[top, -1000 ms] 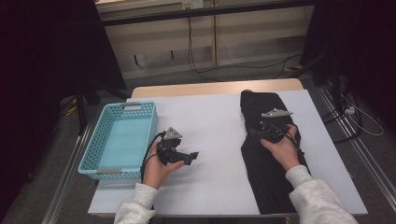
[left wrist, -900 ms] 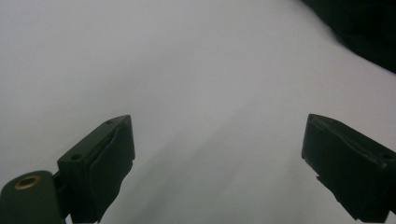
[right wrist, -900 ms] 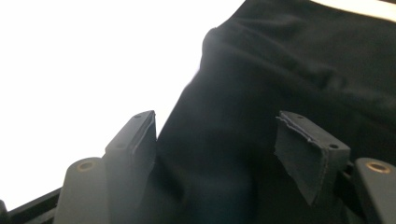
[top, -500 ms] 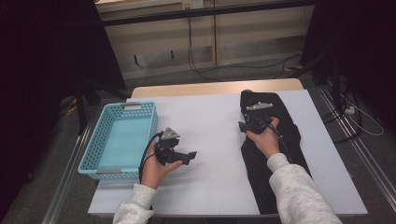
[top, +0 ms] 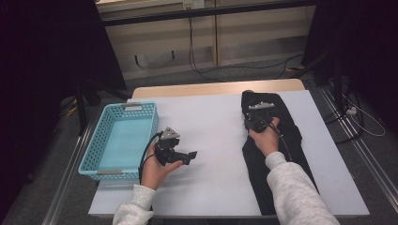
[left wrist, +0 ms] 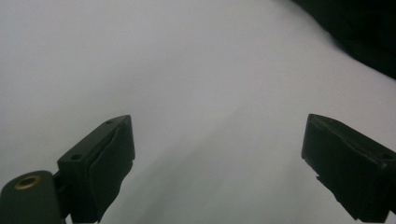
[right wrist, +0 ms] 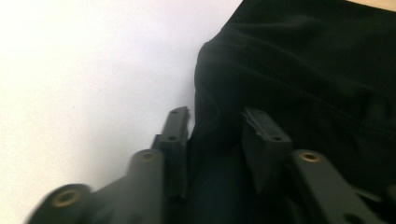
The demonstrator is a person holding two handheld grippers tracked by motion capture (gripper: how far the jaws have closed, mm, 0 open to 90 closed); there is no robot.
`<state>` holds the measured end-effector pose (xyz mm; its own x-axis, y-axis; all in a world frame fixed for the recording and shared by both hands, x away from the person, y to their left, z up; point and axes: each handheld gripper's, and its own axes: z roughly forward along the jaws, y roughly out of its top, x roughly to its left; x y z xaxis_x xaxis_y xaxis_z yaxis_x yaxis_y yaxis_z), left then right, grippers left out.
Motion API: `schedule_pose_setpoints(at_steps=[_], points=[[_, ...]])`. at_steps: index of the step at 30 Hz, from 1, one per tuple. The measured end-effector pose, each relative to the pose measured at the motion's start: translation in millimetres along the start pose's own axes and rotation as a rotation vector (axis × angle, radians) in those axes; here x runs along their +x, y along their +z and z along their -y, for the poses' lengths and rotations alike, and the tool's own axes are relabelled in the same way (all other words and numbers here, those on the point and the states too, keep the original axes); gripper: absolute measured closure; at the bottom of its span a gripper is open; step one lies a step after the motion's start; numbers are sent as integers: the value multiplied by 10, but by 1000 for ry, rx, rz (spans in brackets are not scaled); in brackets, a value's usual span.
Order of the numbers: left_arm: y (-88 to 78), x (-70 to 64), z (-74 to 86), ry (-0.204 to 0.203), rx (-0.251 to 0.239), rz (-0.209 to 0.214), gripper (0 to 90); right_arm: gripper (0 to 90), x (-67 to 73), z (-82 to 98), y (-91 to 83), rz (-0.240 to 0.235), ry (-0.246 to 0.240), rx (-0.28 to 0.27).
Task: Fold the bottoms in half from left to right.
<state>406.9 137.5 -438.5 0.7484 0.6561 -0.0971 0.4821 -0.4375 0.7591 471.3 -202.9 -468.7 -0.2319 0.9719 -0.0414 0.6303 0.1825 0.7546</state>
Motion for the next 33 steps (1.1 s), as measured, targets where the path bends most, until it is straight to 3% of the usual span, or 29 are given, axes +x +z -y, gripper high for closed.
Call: schedule_pose_setpoints(at_steps=[2, 4, 6, 10, 13, 15, 18, 25, 33], points=[[-1, -6, -4, 4, 2, 2, 95, 710, 4, -4, 4, -7, -10, -1], [-2, -7, -4, 6, 2, 1, 95, 796, -24, -8, 6, -4, 5, -1], [-3, -8, -3, 7, -1, 0, 95, 824, -56, -5, 8, -7, 25, -2], [-13, 1, 3, 1, -4, -5, 95, 845, -58, -7, 8, -6, 18, -2], [-13, -2, 2, -4, -9, -4, 95, 854, -69, -9, 5, -16, 46, -6], [-19, 0, -7, 0, -8, -4, 95, 857, -53, -14, 3, -14, 18, -7], [-18, -10, -23, 5, -7, -2, 95, 860, 1, -31, -6, -59, 9, -4], [1, -17, -33, 8, 0, 0, 94, 861, 243, -44, -26, -160, -45, -16], [-17, 10, -22, -16, -1, -16, 89, 866, 714, 0, -75, -296, -172, -22]])
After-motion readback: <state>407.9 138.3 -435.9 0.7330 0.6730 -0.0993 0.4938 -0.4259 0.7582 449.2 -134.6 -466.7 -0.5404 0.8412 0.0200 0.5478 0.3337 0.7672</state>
